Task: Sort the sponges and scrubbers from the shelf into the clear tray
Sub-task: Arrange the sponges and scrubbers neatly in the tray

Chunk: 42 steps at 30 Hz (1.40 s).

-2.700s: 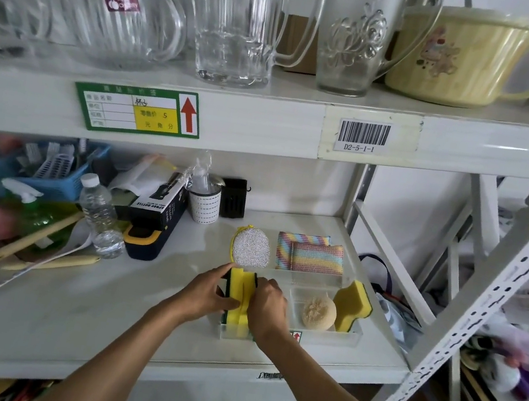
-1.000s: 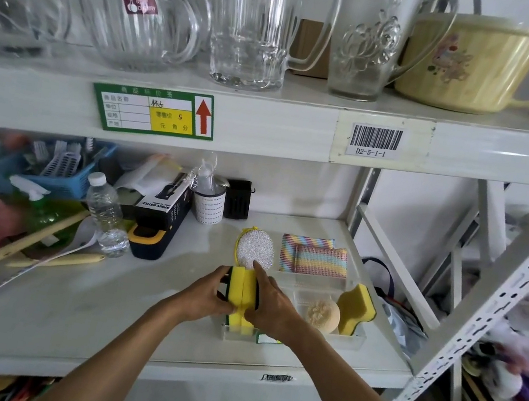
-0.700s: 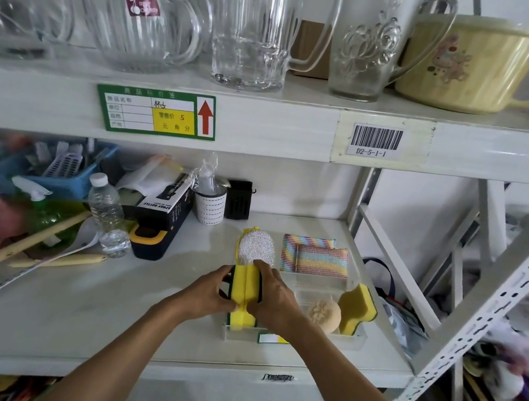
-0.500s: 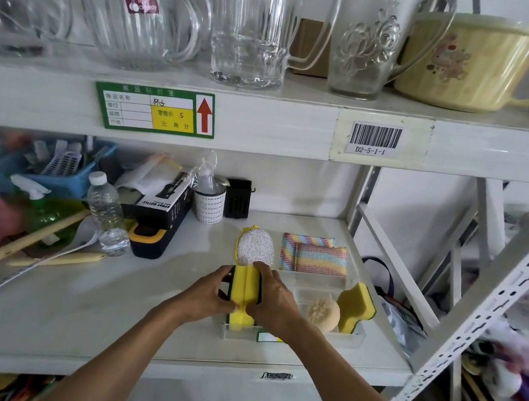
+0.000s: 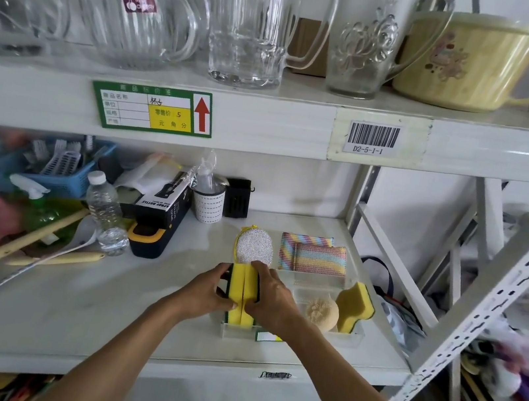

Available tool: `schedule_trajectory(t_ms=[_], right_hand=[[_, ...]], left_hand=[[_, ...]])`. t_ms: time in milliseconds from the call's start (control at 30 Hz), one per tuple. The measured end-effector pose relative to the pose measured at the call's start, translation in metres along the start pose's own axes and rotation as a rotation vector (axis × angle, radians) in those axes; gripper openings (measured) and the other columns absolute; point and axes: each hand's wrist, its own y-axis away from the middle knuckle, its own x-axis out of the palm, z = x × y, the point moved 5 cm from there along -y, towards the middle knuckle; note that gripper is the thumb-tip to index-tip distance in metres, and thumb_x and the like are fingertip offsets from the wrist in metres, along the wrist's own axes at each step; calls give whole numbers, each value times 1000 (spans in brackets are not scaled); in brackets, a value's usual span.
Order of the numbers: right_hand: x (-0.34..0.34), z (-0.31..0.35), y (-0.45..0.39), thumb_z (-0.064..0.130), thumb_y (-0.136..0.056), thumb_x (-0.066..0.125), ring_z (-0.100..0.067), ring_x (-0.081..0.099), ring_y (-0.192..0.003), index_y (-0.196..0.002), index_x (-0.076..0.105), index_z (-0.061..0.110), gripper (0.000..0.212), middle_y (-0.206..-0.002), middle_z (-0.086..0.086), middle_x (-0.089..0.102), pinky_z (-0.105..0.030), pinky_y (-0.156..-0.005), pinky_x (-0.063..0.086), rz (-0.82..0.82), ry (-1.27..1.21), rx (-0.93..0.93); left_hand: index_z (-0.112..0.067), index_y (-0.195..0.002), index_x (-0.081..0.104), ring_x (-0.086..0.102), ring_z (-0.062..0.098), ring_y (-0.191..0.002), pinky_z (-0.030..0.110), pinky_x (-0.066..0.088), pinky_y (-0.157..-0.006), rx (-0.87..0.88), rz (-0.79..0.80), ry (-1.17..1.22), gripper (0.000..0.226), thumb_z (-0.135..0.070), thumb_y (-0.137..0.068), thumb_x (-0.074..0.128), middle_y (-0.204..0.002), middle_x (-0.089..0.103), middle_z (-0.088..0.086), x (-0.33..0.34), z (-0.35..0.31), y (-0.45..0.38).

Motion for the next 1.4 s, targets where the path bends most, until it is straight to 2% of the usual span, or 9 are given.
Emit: schedule_trajectory(t_ms=[133,267,433,633,833,1000,1167,1400], right_hand=[[5,-8,2,12,-78,64,-37,56,-108,-143,26,22,77,-120,-13,50,-41,-87,48,37,7,30],[9,-10,2,11,-78,63,-37,56,-107,-143,26,22,76,-120,-13,50,-41,-87,47,39,-10,28],[13,-11,0,10,-78,62,-38,56,-107,-143,27,23,75,-120,-13,50,-41,-87,47,41,-14,34],[15,-16,-1,8,-80,61,-38,53,-115,-147,22,21,79,-128,-15,49,-41,-92,46,63,-20,65],[17,-16,-1,5,-81,59,-37,51,-118,-149,21,22,80,-133,-15,47,-43,-95,46,62,-50,70],[18,-16,0,7,-80,58,-36,52,-114,-146,26,20,75,-127,-14,49,-41,-91,46,34,-70,63],[19,-13,-1,8,-79,59,-36,54,-111,-143,29,20,72,-124,-14,50,-39,-88,46,7,-67,45],[22,-12,0,8,-78,58,-35,55,-108,-143,30,22,72,-124,-11,49,-41,-84,48,-26,-77,29]], left_hand=[[-25,-138,40,70,29,-95,40,57,-87,4,6,-21,74,-12,-75,77,-124,58,1,2,-2,0],[-23,-139,40,70,31,-94,47,56,-89,1,1,-26,75,-12,-74,77,-124,58,2,5,0,-1],[-22,-140,37,70,29,-94,39,57,-85,-5,6,-46,74,-10,-78,75,-124,59,2,7,0,1],[-21,-139,38,71,27,-93,37,56,-83,-26,37,-96,73,-16,-77,76,-127,59,2,9,-1,-2],[-17,-132,47,71,26,-91,39,57,-83,-30,33,-136,64,-15,-76,77,-122,63,3,8,0,-4],[-18,-128,50,71,26,-90,42,58,-84,-34,26,-149,60,-17,-74,77,-118,65,3,9,1,-4],[-17,-132,47,72,27,-91,47,57,-87,-44,19,-129,66,-16,-73,76,-120,64,3,7,5,-3],[-14,-129,47,71,25,-90,45,57,-84,-45,7,-185,65,-17,-72,78,-122,63,4,2,3,-1]])
